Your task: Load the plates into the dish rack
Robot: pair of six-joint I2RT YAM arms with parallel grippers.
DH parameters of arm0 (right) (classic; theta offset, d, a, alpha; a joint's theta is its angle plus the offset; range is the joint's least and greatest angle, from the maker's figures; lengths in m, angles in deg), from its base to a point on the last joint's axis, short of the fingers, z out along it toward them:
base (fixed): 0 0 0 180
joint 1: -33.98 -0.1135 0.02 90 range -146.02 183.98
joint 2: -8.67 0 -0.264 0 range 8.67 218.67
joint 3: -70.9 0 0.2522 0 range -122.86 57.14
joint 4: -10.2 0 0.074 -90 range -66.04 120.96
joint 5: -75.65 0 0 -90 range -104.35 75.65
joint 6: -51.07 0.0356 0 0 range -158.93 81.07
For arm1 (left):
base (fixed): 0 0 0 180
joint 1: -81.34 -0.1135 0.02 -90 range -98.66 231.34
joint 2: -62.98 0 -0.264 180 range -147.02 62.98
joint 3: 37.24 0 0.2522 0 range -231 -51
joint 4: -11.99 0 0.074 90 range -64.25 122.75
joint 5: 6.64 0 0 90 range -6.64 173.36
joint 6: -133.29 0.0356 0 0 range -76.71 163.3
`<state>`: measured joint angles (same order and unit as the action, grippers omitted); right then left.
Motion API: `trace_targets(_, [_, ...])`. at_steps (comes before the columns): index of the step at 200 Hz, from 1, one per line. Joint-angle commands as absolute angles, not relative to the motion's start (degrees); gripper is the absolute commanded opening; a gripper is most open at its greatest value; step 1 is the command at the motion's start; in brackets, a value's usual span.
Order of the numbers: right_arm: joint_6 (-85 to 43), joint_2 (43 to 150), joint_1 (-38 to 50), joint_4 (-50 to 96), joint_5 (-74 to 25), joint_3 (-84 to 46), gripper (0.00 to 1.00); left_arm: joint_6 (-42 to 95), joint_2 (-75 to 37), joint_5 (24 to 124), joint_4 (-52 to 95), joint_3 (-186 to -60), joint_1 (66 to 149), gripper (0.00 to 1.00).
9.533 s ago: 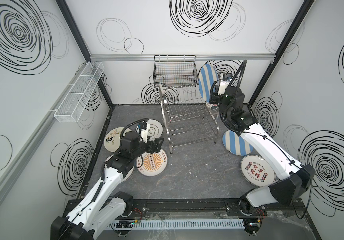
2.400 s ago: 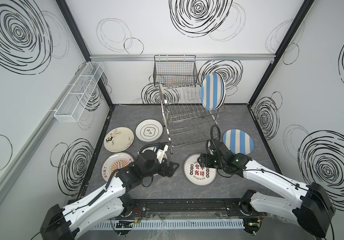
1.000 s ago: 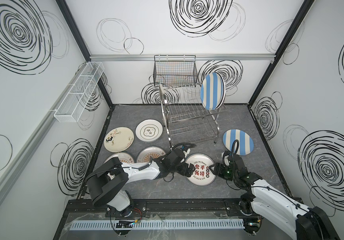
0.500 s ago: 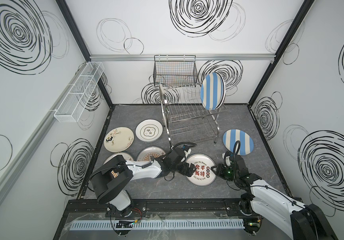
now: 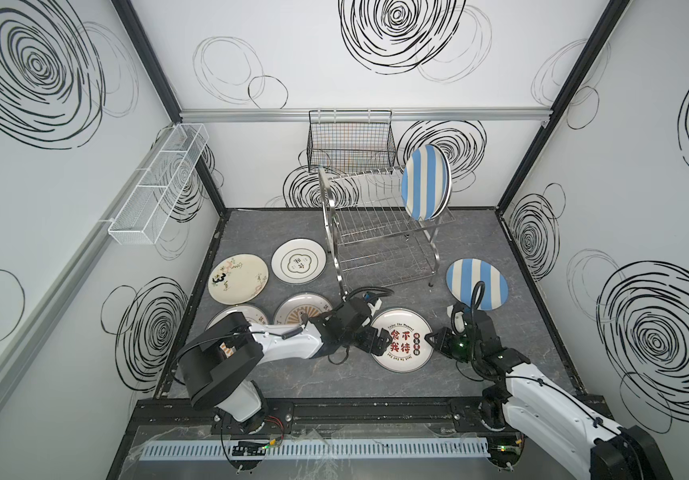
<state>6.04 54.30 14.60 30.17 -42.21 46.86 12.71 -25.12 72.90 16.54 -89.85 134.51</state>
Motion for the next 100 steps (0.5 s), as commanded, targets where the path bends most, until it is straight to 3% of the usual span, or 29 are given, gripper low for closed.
trace_targets(1, [4.3,53.7,14.3,34.7,-41.3,43.0,0.01,13.0,-21.1,70.4,14.0,-91.0,136.5,0.96])
trace_targets(40, [1.1,52.3,14.3,42.2,-39.3,36.6,0.00,13.6,-14.7,71.9,21.6,-91.2,133.2,0.96])
trace_targets(100, [-3.6,50.9,14.2,47.0,-45.6,28.8,0.00,18.5,1.0,72.7,37.1,-95.4,124.1,0.96])
